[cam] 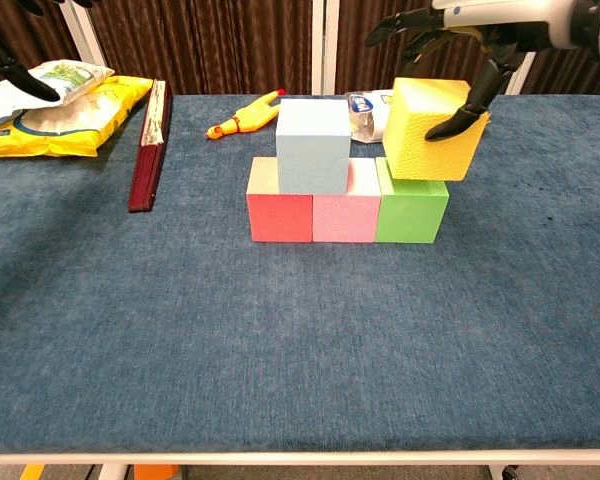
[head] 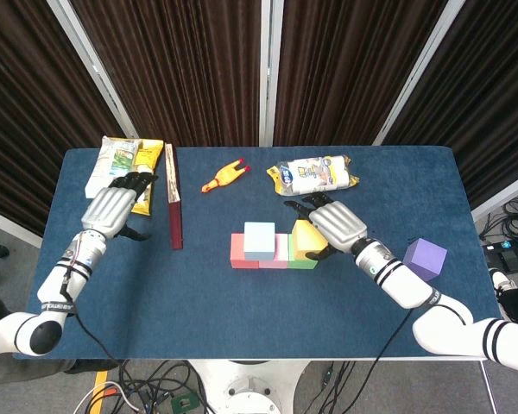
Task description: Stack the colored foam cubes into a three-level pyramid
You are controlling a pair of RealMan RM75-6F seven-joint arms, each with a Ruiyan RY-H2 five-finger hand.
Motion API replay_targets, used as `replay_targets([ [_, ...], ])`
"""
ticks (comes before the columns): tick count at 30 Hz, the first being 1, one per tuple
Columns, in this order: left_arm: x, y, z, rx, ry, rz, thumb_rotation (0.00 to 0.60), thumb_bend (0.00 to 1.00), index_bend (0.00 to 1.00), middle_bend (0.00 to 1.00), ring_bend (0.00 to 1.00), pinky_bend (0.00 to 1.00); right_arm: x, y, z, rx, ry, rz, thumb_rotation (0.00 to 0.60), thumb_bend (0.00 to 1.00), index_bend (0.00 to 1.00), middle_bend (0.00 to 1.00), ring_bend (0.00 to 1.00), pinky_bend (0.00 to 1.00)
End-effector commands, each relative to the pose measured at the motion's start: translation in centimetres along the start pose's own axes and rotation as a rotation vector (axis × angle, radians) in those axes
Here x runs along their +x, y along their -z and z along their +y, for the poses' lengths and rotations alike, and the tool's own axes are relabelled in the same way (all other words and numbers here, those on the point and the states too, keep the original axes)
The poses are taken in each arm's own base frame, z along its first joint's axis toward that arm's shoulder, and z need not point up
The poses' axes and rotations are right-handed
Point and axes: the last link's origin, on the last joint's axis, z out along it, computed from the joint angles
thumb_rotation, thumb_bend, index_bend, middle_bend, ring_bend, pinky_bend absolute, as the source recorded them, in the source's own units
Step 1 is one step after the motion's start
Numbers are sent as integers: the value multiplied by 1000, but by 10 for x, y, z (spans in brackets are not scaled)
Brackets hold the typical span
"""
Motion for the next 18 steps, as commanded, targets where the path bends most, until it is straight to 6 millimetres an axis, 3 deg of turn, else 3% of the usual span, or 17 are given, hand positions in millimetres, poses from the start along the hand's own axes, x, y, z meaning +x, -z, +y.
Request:
replay_targets([
  [1,-1,0,-1,-2,3,-3,600,65,88,57,0,120,-4,-8,-11,14,10,-8,600,82,46,362,88,62],
  [18,-4,1,-7,1,17,-6,600,65,88,57,0,120,-12,-25,-23,5,18,-11,600,83,39,360,88,50],
])
